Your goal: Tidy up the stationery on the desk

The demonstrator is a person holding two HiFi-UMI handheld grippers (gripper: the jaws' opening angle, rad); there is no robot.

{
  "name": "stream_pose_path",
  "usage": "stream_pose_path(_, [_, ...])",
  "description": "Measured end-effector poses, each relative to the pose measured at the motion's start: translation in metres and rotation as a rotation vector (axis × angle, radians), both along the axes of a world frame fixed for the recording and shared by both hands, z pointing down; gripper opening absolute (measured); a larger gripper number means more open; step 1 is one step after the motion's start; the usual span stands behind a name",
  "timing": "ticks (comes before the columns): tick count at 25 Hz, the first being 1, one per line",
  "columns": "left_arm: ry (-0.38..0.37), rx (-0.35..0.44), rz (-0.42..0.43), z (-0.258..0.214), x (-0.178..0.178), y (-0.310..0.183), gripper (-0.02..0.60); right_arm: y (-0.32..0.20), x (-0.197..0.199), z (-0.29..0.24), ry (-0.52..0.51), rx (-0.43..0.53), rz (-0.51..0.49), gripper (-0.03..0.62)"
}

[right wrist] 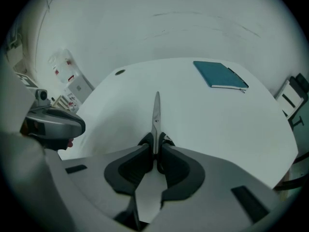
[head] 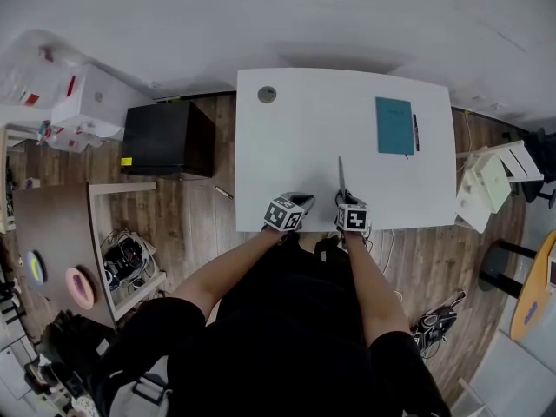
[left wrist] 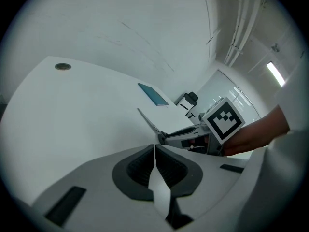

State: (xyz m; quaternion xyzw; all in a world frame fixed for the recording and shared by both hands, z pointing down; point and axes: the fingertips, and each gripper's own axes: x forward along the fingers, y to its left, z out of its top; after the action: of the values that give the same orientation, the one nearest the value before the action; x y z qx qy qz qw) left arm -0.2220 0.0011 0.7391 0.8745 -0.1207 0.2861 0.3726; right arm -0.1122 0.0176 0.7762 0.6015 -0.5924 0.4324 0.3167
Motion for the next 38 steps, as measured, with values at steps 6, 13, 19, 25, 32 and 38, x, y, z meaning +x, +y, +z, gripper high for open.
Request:
stream_pose_path(6, [0.023,0.036,0.004,-0.006,0.002,-0.012,0.015,0.004,-0.001,-0.02,-0.019,0.069,0.094,0.091])
stream_pose_path(13, [0.071,0.049,-0.003,-0.017,0.041,-0.013,0.015,-0.002,0.023,-0.041,-0.05,0.148,0.102,0.091])
stream_pose_path(19, [0.061,0.095,0.002,-0.027,0.096,-0.016,0.015,-0.012,0.082,-0.054,-0.053,0.174,0.131,0.091])
stream_pose_path(25, [0.004,0.101,-0.112,-0.023,0.151,-0.028,0.015,-0.031,0.152,-0.044,-0.089,0.162,0.093,0.091])
stream_pose_path(32, [-0.099,0.104,-0.215,-0.012,0.222,-0.026,0.015,-0.055,0.246,-0.046,-0.195,0.195,0.087,0.091])
stream_pose_path(38, [-0.118,0.122,-0.29,-0.008,0.282,-0.04,0.015,-0.072,0.306,-0.048,-0.182,0.199,0.01,0.091])
